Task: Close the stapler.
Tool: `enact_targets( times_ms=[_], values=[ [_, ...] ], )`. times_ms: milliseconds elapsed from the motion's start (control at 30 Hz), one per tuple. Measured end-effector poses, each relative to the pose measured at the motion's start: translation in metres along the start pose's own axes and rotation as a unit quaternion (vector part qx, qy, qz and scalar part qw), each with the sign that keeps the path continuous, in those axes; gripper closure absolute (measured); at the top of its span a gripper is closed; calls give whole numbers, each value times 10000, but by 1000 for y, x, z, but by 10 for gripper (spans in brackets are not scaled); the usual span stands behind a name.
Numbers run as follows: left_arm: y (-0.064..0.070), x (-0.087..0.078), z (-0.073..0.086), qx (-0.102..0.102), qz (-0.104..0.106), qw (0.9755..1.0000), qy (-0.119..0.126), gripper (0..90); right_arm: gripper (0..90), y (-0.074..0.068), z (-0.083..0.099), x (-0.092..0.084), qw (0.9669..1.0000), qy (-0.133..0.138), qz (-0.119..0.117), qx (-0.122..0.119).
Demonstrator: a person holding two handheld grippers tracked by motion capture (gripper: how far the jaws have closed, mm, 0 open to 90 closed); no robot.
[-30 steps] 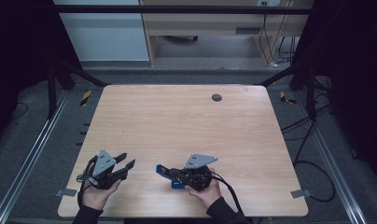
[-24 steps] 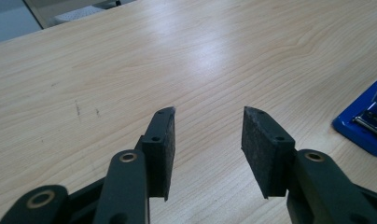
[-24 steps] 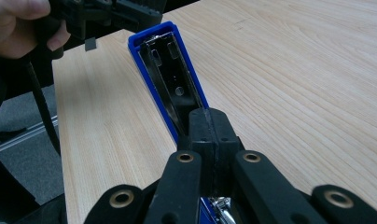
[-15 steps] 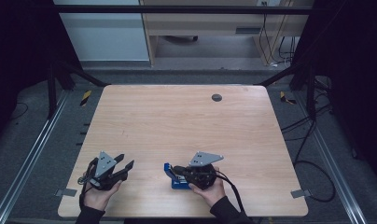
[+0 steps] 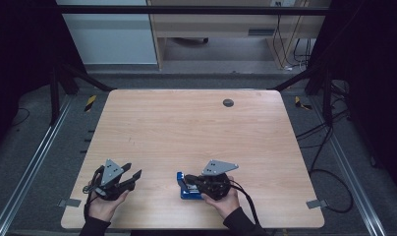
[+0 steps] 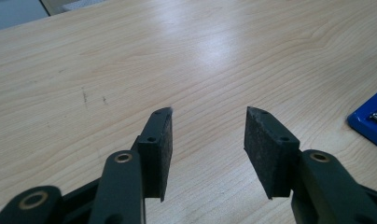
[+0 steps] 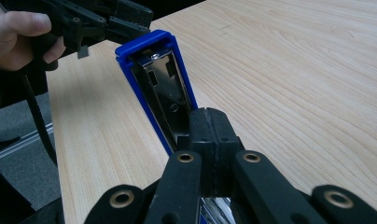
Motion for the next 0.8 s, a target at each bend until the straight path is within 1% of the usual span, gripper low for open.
enact_targets(
  times_ms=[167, 333, 400, 567, 800],
  values=[
    [0, 0, 0, 11, 9, 10000, -20, 526, 900, 0, 0, -2, 10000, 8, 20, 8],
    [0, 0, 0, 13, 5, 10000, -27, 528, 900, 3, 0, -5, 9999, 19, 120, 46],
    [0, 1, 0, -2, 10, 10000, -18, 529, 900, 4, 0, -6, 9999, 6, 104, 74],
    [-1, 0, 0, -2, 0, 10000, -17, 530, 900, 1, 2, -7, 9999, 12, 121, 51],
    [-1, 0, 0, -4, 2, 10000, -11, 530, 900, 6, 3, -8, 9998, 6, 173, 124]
  ],
)
Point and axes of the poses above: each handheld gripper's, and its own axes: x roughly forward along the jaws, z roughly out of its underside, y roughly to its right, the point moved 3 cm from there along x, roughly forward along the jaws, and after that the axes turned 10 degrees about x, right-handed, at the moved point
